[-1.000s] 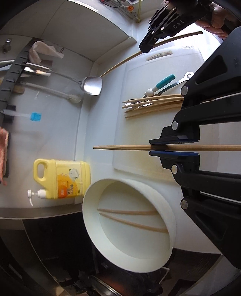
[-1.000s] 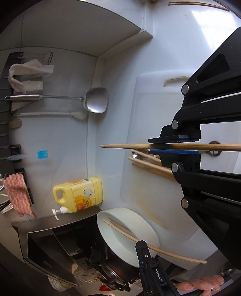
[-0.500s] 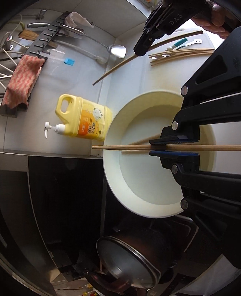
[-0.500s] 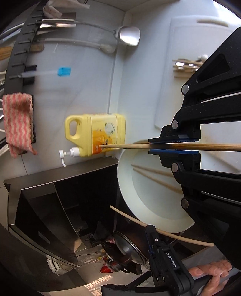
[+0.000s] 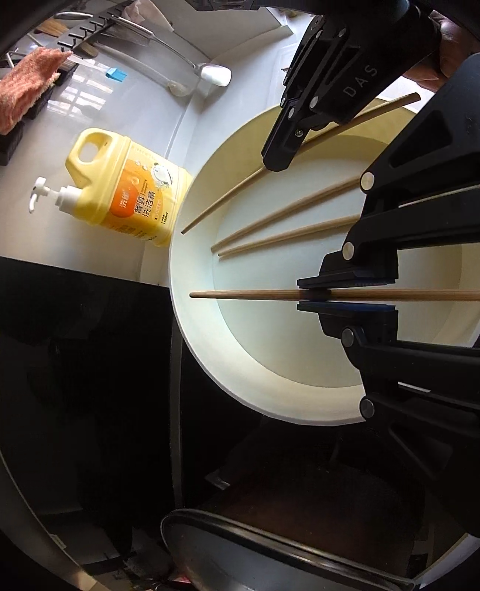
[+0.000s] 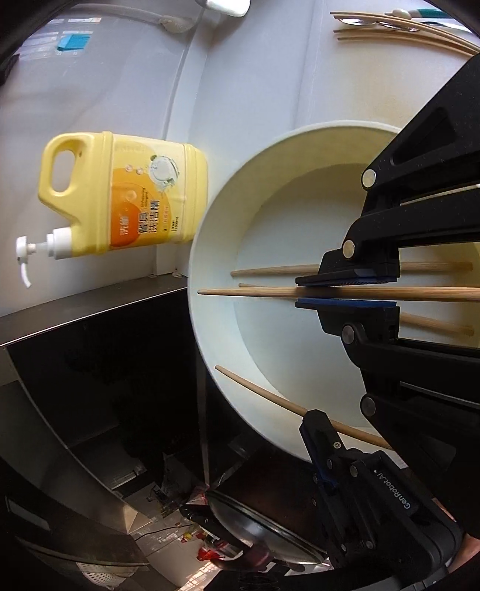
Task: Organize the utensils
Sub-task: 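Carry the chopstick into the white basin and open the right gripper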
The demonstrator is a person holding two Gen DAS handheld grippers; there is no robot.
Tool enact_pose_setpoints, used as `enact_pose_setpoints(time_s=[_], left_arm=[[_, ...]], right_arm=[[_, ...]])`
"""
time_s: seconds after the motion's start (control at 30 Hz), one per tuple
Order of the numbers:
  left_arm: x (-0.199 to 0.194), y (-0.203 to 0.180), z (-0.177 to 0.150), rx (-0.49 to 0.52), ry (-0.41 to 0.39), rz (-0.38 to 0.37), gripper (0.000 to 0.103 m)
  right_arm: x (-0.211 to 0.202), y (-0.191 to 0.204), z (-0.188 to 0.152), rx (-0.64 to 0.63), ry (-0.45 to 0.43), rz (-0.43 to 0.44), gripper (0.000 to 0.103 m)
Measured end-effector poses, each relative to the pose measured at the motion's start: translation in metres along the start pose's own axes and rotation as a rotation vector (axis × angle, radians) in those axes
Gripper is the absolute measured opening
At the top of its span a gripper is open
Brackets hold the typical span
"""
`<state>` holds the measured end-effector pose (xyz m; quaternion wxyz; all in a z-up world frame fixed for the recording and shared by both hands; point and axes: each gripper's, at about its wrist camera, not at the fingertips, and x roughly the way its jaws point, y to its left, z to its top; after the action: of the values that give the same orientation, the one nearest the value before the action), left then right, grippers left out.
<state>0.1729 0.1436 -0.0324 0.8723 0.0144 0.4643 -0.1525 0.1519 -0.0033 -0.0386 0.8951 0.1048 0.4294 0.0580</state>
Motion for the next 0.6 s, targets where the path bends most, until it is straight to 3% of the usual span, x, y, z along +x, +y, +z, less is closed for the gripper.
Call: enact_pose_setpoints(time_s=[0.33,0.6], left_arm=[[0.036,0.001,-0.001,0.005,0.085,0.007,0.007],[0.041,0.001,0.001,-0.003,0.107,0.009,0.010]], right_arm=[[0.039,-0.015,0.003,0.060,0.152,-0.001,0.006],[0.048,-0.017,0.006,0.058,0.186,-0.006,0.006]])
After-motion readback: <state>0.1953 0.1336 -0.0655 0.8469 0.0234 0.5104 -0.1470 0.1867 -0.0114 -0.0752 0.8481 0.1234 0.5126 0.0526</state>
